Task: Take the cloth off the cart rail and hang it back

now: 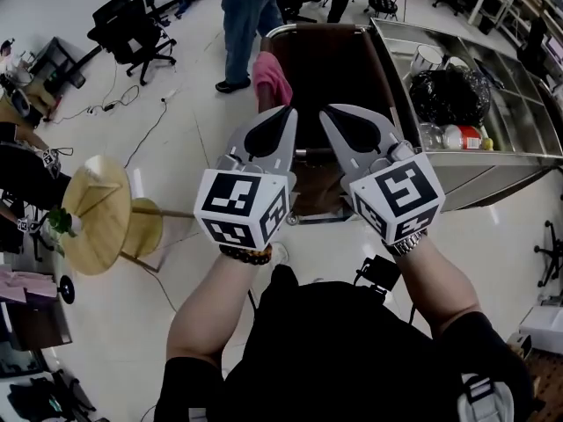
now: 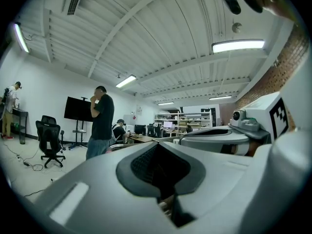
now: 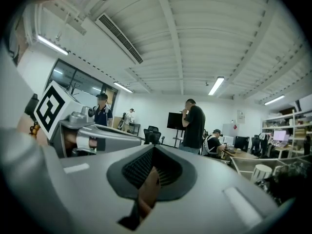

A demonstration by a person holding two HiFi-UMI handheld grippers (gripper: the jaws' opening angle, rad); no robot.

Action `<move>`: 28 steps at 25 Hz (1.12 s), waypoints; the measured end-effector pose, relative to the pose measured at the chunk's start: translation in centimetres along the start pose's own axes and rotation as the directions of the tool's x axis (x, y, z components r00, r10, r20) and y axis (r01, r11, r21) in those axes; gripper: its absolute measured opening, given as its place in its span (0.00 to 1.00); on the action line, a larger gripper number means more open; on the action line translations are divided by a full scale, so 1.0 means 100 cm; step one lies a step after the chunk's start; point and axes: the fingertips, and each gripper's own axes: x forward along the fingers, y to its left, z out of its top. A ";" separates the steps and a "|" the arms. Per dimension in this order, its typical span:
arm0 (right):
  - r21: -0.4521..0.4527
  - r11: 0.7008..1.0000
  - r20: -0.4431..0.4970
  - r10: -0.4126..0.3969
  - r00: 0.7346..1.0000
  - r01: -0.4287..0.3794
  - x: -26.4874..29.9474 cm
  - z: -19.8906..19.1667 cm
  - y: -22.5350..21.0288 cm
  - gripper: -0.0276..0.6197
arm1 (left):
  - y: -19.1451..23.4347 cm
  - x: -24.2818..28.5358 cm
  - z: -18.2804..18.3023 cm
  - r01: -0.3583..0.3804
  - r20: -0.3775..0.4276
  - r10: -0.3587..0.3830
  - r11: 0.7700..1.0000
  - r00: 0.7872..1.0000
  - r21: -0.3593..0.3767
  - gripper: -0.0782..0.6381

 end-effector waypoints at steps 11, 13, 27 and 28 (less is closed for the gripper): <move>0.009 0.999 0.059 0.044 0.997 -0.044 -0.087 -0.001 0.016 0.04 | -0.083 -0.029 -0.011 -0.043 -0.015 0.044 0.997 0.999 0.065 0.11; 0.008 0.999 0.063 0.044 0.997 -0.044 -0.094 -0.003 0.017 0.04 | -0.089 -0.031 -0.014 -0.043 -0.013 0.044 0.997 0.999 0.067 0.11; -0.001 1.000 0.061 0.010 0.998 -0.010 -0.114 0.025 0.086 0.04 | -0.104 -0.102 0.010 0.010 0.012 -0.011 0.997 1.000 0.075 0.11; 0.000 1.000 0.061 0.007 0.998 -0.007 -0.115 0.027 0.091 0.04 | -0.105 -0.107 0.012 0.014 0.015 -0.015 0.997 1.000 0.076 0.11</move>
